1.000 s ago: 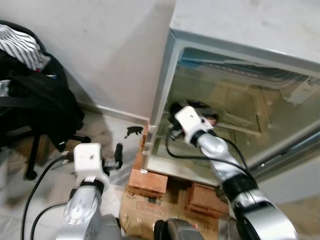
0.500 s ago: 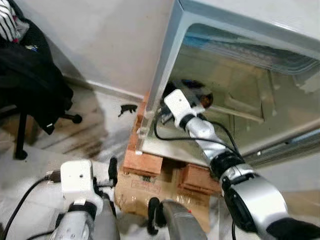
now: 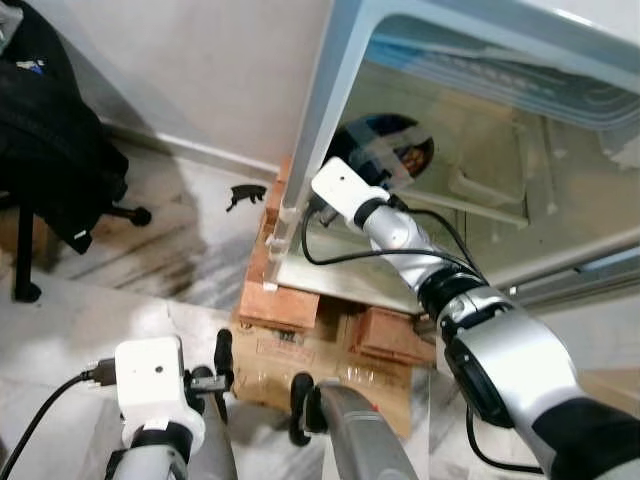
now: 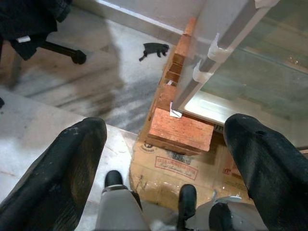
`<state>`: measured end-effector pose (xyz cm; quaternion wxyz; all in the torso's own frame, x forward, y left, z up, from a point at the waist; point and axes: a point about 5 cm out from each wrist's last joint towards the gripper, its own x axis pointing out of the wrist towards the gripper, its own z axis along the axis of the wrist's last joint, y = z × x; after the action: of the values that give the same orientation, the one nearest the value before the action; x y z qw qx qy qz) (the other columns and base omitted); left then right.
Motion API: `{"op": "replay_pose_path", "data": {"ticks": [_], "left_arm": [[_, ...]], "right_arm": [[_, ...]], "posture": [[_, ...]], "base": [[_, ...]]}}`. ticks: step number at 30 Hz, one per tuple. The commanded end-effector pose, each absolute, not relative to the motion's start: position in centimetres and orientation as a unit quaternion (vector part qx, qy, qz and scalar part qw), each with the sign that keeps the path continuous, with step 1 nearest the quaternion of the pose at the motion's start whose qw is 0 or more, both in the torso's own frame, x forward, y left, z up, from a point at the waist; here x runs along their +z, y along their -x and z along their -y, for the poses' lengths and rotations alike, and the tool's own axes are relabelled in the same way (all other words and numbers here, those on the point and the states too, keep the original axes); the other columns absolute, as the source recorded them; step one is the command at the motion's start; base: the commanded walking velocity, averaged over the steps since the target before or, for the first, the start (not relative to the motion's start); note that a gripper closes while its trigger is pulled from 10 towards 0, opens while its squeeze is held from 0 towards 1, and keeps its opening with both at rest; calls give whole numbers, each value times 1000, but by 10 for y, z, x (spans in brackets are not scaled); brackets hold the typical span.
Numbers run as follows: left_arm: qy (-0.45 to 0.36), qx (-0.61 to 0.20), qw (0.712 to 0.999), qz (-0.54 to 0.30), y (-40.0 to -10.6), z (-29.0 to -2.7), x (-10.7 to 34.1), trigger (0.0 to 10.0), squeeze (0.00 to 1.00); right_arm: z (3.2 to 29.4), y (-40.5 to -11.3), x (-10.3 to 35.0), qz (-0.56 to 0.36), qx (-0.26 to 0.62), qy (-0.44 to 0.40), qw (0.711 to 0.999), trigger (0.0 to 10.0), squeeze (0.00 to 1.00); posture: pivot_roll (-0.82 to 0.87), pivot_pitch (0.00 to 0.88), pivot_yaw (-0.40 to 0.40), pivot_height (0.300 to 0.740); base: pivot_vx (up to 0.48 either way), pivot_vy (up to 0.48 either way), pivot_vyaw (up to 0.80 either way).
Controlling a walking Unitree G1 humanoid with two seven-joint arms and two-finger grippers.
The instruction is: Restocking fridge
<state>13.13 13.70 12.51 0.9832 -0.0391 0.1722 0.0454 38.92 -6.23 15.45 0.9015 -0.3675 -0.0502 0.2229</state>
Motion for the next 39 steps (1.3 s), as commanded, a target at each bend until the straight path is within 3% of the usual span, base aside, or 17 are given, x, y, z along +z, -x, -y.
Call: {"op": "replay_pose_path", "data": {"ticks": [1,2,3,19,24,39], "left_arm": [[40,48,982,-179,-129,-134,125,10000,0],[41,48,982,-179,-130,-134,126,10000,0],[41,48,982,-177,-131,-134,126,10000,0],[40,48,983,-171,-140,-132,125,10000,0],[39,46,984,-167,-147,-133,122,10000,0],[25,30,992,-119,-193,-139,119,10000,0]], "right_arm": [[66,-394,162,56,206,380,900,10000,580],[66,-394,163,56,206,380,900,10000,580],[67,-395,166,57,201,379,902,10000,1000],[87,-403,190,130,125,417,891,10000,1000],[90,-399,176,78,182,325,925,10000,1000],[103,-396,185,118,194,235,945,10000,1000]], "posture": [[275,379,-206,740],[275,379,-206,740],[276,378,-206,740],[256,357,-208,740],[238,338,-206,740],[200,184,-192,740]], "base": [[0,0,0],[0,0,0],[0,0,0],[0,0,0],[0,0,0],[0,0,0]]}}
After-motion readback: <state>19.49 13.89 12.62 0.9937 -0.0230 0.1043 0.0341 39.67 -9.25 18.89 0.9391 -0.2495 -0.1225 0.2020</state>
